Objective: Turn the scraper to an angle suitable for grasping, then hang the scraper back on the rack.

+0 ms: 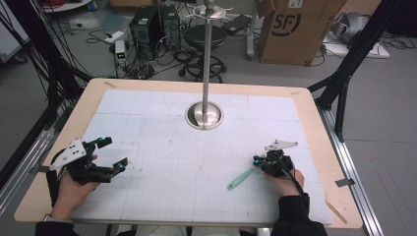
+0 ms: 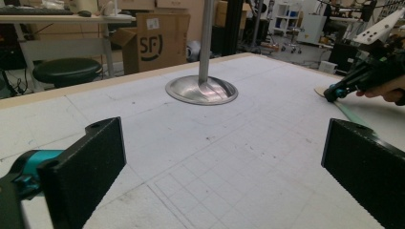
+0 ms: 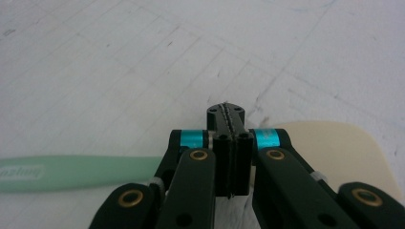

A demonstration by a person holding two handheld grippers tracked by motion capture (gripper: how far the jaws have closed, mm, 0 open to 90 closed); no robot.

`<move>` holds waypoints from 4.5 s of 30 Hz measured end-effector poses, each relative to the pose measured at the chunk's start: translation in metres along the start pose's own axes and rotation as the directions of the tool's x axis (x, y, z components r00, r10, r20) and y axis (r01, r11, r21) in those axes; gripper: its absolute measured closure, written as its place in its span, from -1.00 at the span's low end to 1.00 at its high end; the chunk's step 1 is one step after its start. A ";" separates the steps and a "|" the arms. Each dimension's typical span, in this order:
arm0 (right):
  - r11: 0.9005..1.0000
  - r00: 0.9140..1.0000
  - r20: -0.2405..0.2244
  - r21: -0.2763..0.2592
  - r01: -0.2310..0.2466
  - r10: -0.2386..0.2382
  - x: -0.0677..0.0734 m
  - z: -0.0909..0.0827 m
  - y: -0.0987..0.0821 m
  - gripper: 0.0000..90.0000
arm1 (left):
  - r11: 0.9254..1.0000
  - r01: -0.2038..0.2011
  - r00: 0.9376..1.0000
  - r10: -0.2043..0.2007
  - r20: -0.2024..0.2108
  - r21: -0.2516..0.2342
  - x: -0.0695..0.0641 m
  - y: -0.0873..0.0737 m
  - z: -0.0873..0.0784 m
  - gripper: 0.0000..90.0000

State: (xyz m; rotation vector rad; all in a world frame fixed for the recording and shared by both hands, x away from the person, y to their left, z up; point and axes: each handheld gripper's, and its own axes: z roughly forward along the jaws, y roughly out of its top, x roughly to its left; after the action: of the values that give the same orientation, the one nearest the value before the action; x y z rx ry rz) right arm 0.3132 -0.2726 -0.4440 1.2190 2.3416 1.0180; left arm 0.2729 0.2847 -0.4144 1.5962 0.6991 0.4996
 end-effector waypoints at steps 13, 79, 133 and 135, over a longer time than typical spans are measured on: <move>0.999 0.999 0.001 -0.006 -0.051 0.051 0.010 -0.032 -0.033 1.00 | 1.000 0.000 1.000 0.000 0.004 0.000 0.000 0.000 0.003 -0.96; 0.998 0.992 -0.128 -0.067 0.004 -0.012 0.036 0.030 0.025 1.00 | 1.000 -0.015 1.000 0.015 -0.005 0.020 -0.001 -0.002 0.012 -0.96; 0.833 0.858 -0.370 0.289 0.471 -0.357 -0.006 0.012 0.073 -0.76 | 1.000 0.010 1.000 -0.010 0.000 0.026 -0.009 -0.006 0.001 -0.96; 0.804 0.850 -0.366 0.324 0.499 -0.380 -0.002 0.018 0.074 -0.76 | 1.000 0.009 1.000 -0.009 0.001 0.029 -0.008 -0.007 0.000 -0.96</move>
State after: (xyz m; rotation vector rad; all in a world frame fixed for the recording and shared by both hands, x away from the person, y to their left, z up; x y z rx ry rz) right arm 0.3676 -0.2379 -0.4043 0.5880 2.9821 0.5817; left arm 0.2659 0.2794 -0.4203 1.6193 0.7156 0.4837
